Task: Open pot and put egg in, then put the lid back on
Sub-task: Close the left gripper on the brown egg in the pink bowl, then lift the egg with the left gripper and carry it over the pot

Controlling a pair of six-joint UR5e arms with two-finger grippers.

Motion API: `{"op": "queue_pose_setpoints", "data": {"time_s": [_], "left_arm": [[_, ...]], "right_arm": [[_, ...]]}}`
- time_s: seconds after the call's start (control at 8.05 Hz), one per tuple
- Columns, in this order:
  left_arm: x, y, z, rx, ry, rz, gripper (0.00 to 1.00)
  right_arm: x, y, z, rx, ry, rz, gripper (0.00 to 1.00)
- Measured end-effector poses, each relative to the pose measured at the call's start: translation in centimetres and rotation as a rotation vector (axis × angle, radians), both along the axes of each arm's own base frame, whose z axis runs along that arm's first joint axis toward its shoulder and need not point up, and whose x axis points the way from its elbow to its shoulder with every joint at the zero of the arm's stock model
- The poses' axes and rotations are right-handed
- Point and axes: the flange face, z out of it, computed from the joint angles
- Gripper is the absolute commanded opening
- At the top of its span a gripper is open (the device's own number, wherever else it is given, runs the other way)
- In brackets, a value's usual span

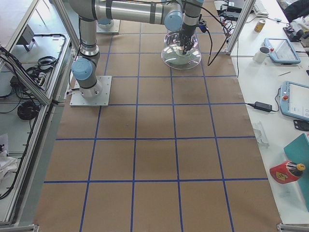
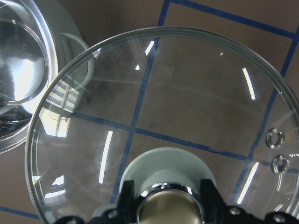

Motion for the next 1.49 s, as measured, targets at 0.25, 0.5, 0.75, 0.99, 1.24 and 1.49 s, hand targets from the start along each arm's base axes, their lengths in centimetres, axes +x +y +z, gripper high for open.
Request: {"op": "queue_pose_setpoints", "data": {"time_s": [0.25, 0.5, 0.75, 0.99, 1.24, 1.49], "left_arm": [[0.1, -0.1, 0.5, -0.007, -0.004, -0.002, 0.13], [0.1, -0.2, 1.9, -0.026, -0.012, -0.003, 0.13], [0.1, 0.4, 4.8, -0.038, -0.031, -0.004, 0.13], [-0.9, 1.7, 8.6, -0.025, -0.049, -0.008, 0.10], [-6.2, 2.3, 12.9, -0.029, -0.055, -0.026, 0.11], [-13.7, 2.5, 16.6, -0.073, -0.042, 0.040, 0.06]], "right_arm": [[0.0, 0.0, 0.0, 0.000, 0.000, 0.000, 0.00], [0.0, 0.0, 0.0, 0.000, 0.000, 0.000, 0.00], [0.0, 0.0, 0.0, 0.000, -0.001, 0.000, 0.00], [0.0, 0.1, -0.2, 0.005, -0.001, 0.000, 0.00], [0.0, 0.2, -0.6, 0.013, -0.001, 0.000, 0.00], [0.0, 0.3, -0.7, 0.015, -0.001, 0.000, 0.00]]}}
